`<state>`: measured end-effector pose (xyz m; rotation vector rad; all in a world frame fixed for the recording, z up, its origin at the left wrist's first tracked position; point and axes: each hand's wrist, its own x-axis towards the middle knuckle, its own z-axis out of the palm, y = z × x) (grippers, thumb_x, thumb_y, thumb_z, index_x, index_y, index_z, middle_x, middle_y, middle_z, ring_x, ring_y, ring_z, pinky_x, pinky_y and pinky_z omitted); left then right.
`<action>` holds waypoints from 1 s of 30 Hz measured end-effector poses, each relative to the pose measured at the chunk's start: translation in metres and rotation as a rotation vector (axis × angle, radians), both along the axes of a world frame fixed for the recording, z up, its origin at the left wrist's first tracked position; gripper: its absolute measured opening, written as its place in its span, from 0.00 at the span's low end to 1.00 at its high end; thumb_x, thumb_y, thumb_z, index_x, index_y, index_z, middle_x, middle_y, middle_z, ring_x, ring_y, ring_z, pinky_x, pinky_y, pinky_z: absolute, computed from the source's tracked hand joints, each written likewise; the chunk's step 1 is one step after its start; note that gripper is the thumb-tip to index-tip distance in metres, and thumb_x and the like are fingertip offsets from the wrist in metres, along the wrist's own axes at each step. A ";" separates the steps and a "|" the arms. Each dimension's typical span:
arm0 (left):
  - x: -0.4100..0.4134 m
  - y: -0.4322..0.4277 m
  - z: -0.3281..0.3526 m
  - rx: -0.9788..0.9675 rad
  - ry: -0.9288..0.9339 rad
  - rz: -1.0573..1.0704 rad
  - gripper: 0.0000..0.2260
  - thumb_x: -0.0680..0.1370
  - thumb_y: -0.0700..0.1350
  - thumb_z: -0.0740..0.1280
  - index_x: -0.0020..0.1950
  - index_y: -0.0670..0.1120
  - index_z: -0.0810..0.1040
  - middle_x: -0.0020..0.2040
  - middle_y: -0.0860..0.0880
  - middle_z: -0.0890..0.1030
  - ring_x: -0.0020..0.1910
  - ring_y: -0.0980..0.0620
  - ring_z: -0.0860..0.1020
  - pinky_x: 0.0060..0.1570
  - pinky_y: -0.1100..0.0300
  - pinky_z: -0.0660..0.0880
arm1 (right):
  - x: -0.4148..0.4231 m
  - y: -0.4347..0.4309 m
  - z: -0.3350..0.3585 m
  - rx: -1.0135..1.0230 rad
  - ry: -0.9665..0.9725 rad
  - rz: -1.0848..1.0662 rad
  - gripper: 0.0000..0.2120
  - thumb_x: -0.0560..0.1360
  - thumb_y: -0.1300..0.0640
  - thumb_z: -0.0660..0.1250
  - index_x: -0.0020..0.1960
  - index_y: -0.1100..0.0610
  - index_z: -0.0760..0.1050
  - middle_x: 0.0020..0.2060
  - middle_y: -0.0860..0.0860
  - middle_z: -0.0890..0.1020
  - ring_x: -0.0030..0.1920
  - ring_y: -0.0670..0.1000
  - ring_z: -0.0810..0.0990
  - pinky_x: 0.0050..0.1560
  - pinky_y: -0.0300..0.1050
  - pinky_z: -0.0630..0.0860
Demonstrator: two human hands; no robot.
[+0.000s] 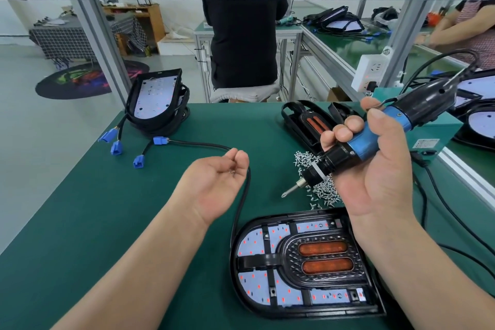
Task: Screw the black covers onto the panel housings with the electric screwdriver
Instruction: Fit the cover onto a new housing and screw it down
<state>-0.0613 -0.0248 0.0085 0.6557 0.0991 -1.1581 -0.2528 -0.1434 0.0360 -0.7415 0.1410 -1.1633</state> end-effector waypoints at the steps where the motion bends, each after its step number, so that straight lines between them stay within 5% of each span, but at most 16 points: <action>1: 0.000 0.000 0.000 -0.005 -0.024 -0.014 0.16 0.83 0.26 0.54 0.70 0.29 0.70 0.61 0.36 0.77 0.51 0.44 0.80 0.47 0.59 0.81 | 0.000 0.000 0.000 0.000 0.000 -0.001 0.06 0.84 0.58 0.62 0.60 0.54 0.75 0.39 0.49 0.75 0.37 0.48 0.74 0.52 0.48 0.77; 4: 0.002 0.002 0.004 -0.030 -0.136 -0.092 0.13 0.83 0.28 0.55 0.65 0.31 0.74 0.49 0.38 0.83 0.41 0.51 0.81 0.35 0.66 0.79 | -0.001 -0.001 0.000 0.000 -0.007 -0.011 0.06 0.84 0.58 0.62 0.59 0.54 0.75 0.39 0.49 0.75 0.37 0.48 0.74 0.52 0.48 0.77; 8: -0.003 0.004 0.007 -0.018 -0.351 -0.187 0.10 0.85 0.31 0.57 0.63 0.37 0.73 0.46 0.42 0.84 0.32 0.56 0.76 0.27 0.67 0.71 | -0.001 -0.003 0.001 0.011 -0.013 -0.014 0.06 0.84 0.58 0.62 0.58 0.53 0.76 0.39 0.49 0.74 0.37 0.48 0.74 0.51 0.48 0.77; 13: -0.009 0.004 0.002 0.025 -0.540 -0.318 0.05 0.87 0.38 0.60 0.60 0.40 0.73 0.48 0.41 0.86 0.32 0.54 0.77 0.28 0.65 0.72 | -0.001 -0.002 0.001 0.010 -0.015 -0.019 0.06 0.84 0.59 0.62 0.58 0.53 0.76 0.39 0.49 0.74 0.37 0.49 0.74 0.52 0.49 0.78; 19: -0.011 0.004 -0.003 -0.012 -0.546 -0.387 0.09 0.82 0.43 0.67 0.57 0.39 0.81 0.49 0.43 0.84 0.36 0.56 0.78 0.30 0.66 0.73 | -0.003 -0.003 0.002 0.008 -0.026 -0.024 0.06 0.84 0.59 0.62 0.58 0.54 0.76 0.39 0.49 0.75 0.37 0.49 0.75 0.51 0.49 0.78; 30: -0.010 0.005 -0.009 -0.018 -0.779 -0.522 0.07 0.75 0.44 0.76 0.50 0.42 0.88 0.41 0.47 0.80 0.30 0.58 0.66 0.25 0.69 0.61 | -0.006 -0.005 0.006 0.045 -0.057 -0.066 0.08 0.83 0.57 0.65 0.62 0.54 0.73 0.40 0.48 0.75 0.38 0.48 0.74 0.53 0.48 0.77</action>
